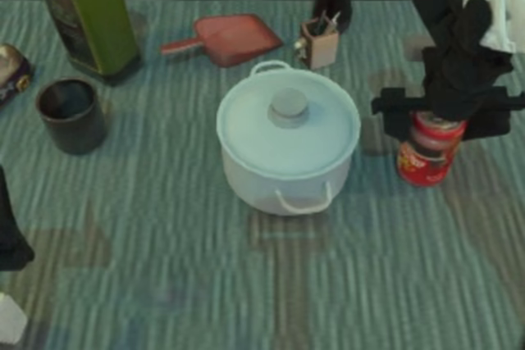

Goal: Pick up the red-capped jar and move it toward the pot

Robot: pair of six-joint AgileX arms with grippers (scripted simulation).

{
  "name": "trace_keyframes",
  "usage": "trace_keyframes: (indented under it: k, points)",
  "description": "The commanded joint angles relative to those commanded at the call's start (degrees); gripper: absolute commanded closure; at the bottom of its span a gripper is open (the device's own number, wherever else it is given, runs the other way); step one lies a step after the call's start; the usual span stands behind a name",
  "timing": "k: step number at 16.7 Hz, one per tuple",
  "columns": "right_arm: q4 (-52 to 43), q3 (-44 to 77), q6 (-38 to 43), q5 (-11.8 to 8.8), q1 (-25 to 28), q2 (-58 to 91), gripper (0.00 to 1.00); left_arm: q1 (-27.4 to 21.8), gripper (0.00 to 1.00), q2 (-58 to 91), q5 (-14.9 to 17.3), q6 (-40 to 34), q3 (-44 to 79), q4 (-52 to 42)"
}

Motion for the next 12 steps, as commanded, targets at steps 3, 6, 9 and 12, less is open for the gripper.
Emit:
trace_keyframes:
  k: [3,6,9,12]
  points:
    - [0.0,0.0,0.0,0.0,0.0,0.0,0.25,0.0,0.00,0.0,0.0,0.0,0.0,0.0]
    - [0.0,0.0,0.0,0.0,0.0,0.0,0.02,0.0,0.00,0.0,0.0,0.0,0.0,0.0]
    - [0.0,0.0,0.0,0.0,0.0,0.0,0.00,0.0,0.00,0.0,0.0,0.0,0.0,0.0]
    - [0.0,0.0,0.0,0.0,0.0,0.0,0.00,0.0,0.00,0.0,0.0,0.0,0.0,0.0]
